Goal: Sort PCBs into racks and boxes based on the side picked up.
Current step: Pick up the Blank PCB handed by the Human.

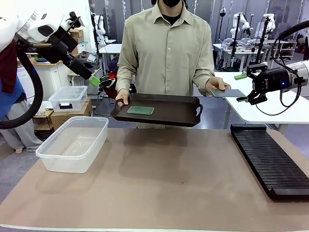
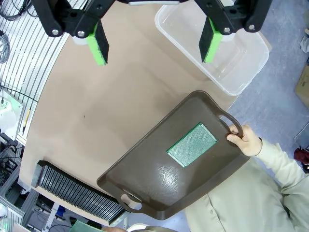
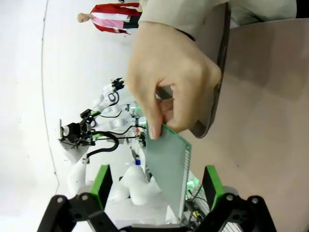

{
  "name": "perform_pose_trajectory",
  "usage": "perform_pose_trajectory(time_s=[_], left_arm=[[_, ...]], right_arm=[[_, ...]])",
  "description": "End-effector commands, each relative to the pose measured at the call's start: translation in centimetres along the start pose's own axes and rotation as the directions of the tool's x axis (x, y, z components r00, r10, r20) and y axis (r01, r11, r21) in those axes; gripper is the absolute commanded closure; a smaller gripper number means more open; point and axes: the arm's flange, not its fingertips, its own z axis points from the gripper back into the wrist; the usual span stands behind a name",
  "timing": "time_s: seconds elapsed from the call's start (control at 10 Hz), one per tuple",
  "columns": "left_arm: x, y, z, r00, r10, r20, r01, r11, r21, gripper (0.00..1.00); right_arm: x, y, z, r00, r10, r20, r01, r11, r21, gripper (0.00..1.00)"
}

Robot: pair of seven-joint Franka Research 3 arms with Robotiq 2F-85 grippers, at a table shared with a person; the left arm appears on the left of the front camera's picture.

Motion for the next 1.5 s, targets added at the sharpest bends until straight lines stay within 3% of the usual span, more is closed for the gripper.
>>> perform_pose_trajectory(time_s=[0.0,0.4,0.5,0.6,0.7,0.9,1.0,1.2,1.4], left_arm=[[-0.2,0.1,-0.1,1.000,0.003,-0.001,-0.003,1.000,-0.010,0.00],[-0.2,0.1,-0.1,1.000,0.003,-0.001,-0.003,1.000,-0.010,0.00],[-0.2,0.1,-0.1,1.000,0.003,-0.001,-0.003,1.000,-0.010,0.00],[-0.2,0.1,-0.1,1.000,0.003,-0.001,-0.003,1.000,-0.010,0.00],[-0.2,0.1,-0.1,1.000,0.003,-0.001,-0.003,1.000,-0.010,0.00],[-0.2,0.1,-0.1,1.000,0.003,-0.001,-0.003,1.000,-0.010,0.00],[-0.2,0.1,-0.1,1.000,0.003,-0.001,-0.003,1.000,-0.010,0.00],[-0.2,0.1,-0.1,1.000,0.003,-0.001,-0.003,1.000,-0.010,0.00],[-0.2,0.1,-0.1,1.000,0.003,-0.001,-0.003,1.000,-0.010,0.00]], right_arm=[[1.1,-0.3,0.3,1.000,-0.006,-0.025,0.009,0.996,0.092,0.00],[1.7,-1.7,-0.6,0.996,-0.039,-0.079,0.051,0.986,0.157,0.00],[1.6,-1.9,-0.5,0.996,-0.004,-0.092,0.021,0.983,0.183,0.43],[1.5,-1.9,-0.3,0.994,0.011,-0.107,0.010,0.981,0.194,0.59],[1.4,-2.0,-0.2,0.994,0.013,-0.110,0.010,0.979,0.202,1.00],[1.5,-2.0,-0.2,0.993,0.012,-0.120,0.014,0.977,0.214,1.00],[1.5,-1.9,-0.2,0.992,0.008,-0.122,0.019,0.976,0.215,0.85],[1.5,-1.9,-0.2,0.991,0.004,-0.131,0.024,0.976,0.216,1.00],[1.5,-1.9,-0.2,0.989,-0.002,-0.148,0.036,0.973,0.227,1.00]])
